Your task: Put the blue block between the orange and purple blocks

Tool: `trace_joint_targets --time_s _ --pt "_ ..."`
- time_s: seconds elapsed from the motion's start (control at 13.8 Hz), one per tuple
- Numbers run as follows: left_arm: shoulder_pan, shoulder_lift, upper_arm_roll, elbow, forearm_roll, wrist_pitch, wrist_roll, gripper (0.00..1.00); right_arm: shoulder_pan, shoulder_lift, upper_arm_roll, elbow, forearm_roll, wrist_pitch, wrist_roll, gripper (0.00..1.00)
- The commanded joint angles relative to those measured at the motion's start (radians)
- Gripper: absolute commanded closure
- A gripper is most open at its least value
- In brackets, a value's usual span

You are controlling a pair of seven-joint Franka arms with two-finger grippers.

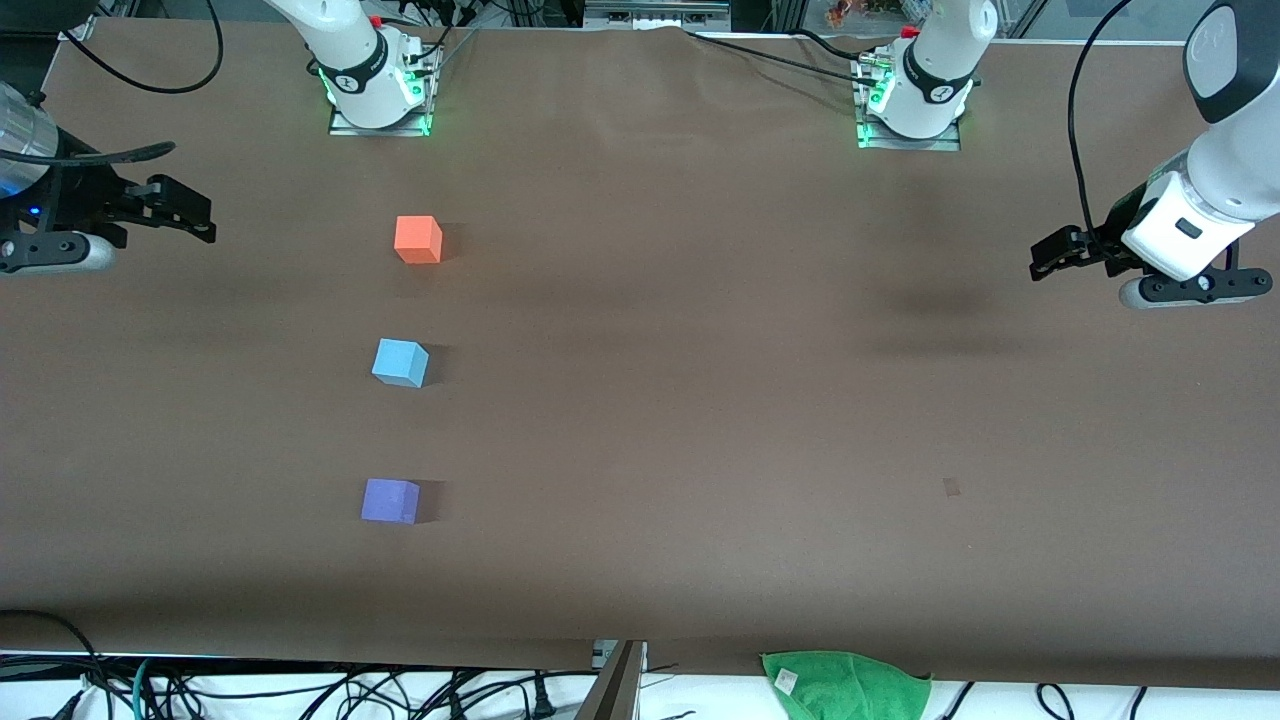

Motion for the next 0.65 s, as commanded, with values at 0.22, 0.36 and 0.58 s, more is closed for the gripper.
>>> trace_joint_targets --time_s 0.22,0.36,0.58 --pt "0.01 0.003 -0.012 0.013 0.054 0.018 0.03 0.0 -0.018 0.007 0.019 0.025 -0.012 -0.016 0.01 0.0" --pt "0.002 0.003 -0.015 0.032 0.076 0.018 0.028 0.0 -0.019 0.013 0.019 0.027 -0.015 -0.015 0.01 0.0" --pt "0.001 0.003 -0.02 0.038 0.061 0.017 0.027 0.0 -0.024 0.015 0.017 0.027 -0.016 -0.013 0.01 0.0"
